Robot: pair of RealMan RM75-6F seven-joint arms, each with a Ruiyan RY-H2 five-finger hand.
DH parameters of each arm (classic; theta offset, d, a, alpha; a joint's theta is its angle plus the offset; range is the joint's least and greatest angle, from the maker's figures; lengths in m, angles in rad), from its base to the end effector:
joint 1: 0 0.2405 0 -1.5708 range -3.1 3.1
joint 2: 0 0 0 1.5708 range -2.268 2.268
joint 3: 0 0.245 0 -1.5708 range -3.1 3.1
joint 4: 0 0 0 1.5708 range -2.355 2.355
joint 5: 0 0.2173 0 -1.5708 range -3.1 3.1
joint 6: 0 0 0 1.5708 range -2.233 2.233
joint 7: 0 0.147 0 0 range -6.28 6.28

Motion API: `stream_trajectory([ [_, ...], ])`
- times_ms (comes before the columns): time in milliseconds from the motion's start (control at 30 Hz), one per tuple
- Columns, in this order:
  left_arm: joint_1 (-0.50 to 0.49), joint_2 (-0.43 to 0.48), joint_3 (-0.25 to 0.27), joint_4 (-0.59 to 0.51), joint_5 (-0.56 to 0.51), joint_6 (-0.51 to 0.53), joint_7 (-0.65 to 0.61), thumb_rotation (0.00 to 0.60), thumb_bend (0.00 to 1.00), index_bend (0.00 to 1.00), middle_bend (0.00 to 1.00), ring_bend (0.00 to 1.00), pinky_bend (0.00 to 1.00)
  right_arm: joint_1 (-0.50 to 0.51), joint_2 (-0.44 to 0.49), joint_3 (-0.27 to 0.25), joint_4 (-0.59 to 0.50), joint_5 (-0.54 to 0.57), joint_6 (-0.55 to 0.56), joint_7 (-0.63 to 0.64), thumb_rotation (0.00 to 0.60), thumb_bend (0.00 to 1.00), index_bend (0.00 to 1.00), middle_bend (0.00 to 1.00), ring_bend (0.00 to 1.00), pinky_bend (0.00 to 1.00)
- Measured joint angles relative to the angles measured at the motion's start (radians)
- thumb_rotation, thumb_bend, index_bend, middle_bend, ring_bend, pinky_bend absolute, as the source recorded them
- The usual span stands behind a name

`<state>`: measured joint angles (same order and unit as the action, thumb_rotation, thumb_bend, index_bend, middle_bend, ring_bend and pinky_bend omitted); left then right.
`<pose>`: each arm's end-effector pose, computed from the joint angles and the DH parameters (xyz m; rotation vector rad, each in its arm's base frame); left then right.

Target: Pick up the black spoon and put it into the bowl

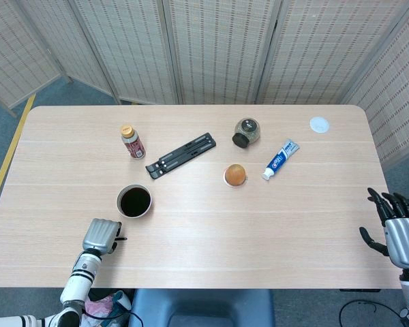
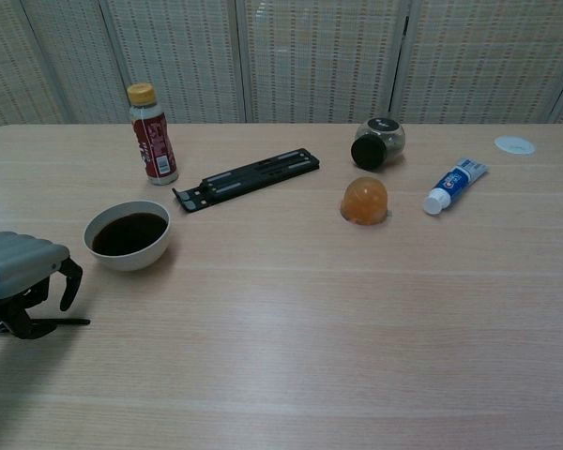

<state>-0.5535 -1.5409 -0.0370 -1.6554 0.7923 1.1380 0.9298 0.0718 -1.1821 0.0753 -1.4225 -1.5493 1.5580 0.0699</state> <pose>-0.2194 0.2596 -0.0321 -1.8258 -0.8879 -0.3301 -0.3246 -0.1866 0.1574 1.3720 -0.7758 0.9402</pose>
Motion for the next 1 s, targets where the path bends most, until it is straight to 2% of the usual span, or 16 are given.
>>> stream_trajectory([
  [333,-0.036,-0.037,0.0,0.006,-0.085,0.036,0.056,0.6,0.38,0.53,1.0,0.92,1.0,-0.004,-0.003,-0.003,0.015,0.004,-0.002,0.014,0.6,0.24,0.06,0.27,0.17,0.15],
  [700,-0.052,-0.061,0.009,0.037,-0.102,0.044,0.055,0.6,0.39,0.53,1.0,0.92,1.0,-0.005,-0.007,-0.002,0.03,0.006,-0.004,0.029,0.6,0.24,0.06,0.27,0.18,0.15],
  [1000,-0.061,-0.054,0.02,0.012,-0.125,0.04,0.056,0.6,0.4,0.54,1.0,0.92,1.0,-0.003,-0.014,-0.001,0.049,0.008,-0.008,0.045,0.6,0.24,0.06,0.27,0.18,0.15],
])
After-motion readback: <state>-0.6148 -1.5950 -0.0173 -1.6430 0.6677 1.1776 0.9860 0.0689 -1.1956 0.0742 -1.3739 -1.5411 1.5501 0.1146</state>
